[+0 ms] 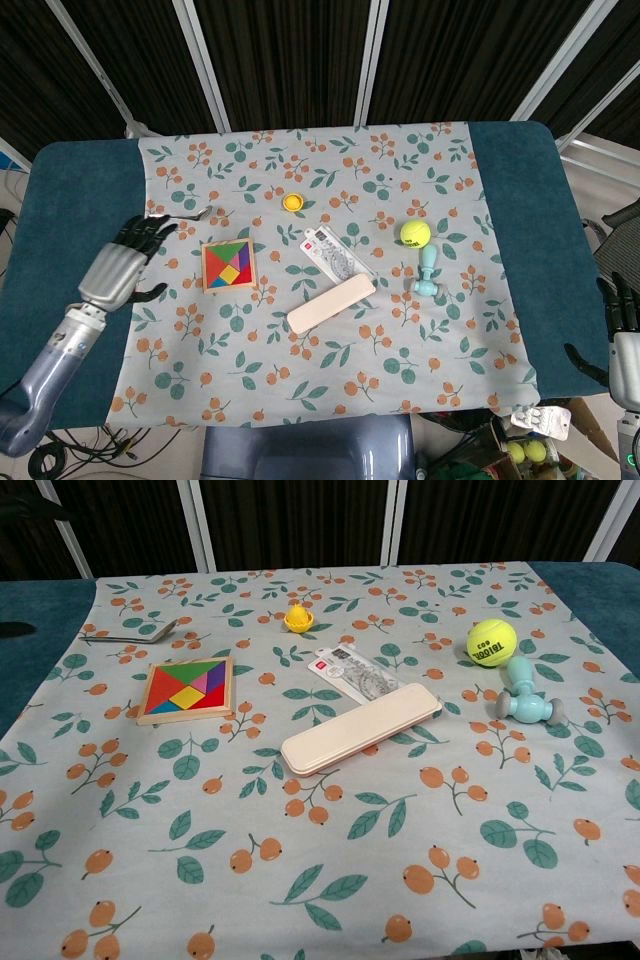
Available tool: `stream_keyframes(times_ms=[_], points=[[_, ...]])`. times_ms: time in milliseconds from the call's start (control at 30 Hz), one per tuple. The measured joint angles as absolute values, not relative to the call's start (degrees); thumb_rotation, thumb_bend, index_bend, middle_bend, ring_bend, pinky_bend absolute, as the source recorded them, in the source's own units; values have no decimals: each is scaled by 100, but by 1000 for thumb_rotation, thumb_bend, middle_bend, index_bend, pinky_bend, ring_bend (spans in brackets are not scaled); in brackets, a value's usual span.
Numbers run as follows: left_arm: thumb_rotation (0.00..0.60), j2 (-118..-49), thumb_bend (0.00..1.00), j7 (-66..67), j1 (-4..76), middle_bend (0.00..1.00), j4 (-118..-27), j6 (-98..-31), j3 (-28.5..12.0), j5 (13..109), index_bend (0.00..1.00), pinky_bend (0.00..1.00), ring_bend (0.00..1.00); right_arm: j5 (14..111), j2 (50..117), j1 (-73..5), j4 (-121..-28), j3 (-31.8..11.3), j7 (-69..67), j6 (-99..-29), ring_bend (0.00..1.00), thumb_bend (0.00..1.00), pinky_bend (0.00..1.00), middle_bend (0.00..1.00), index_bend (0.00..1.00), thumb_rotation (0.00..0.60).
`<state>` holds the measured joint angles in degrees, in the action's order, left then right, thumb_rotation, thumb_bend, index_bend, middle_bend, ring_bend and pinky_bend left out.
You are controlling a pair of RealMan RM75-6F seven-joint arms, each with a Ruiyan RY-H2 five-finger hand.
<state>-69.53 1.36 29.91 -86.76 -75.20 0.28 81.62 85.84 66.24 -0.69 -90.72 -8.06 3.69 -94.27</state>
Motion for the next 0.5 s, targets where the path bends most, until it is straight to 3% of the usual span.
stream_keyframes(times_ms=[200, 500], points=[[600, -6632, 189, 414, 1769, 0, -9277, -8785, 396, 8138, 1, 0, 0, 8845, 6548, -135, -8964, -662, 333, -9299, 77, 78, 235, 0, 0, 600], [600, -6713, 189, 100, 1077, 0, -9136, -9270, 593, 8166, 0, 0, 0, 9026, 6298, -285, -8875, -476, 201, -8914, 76, 78, 235, 0, 0, 600]])
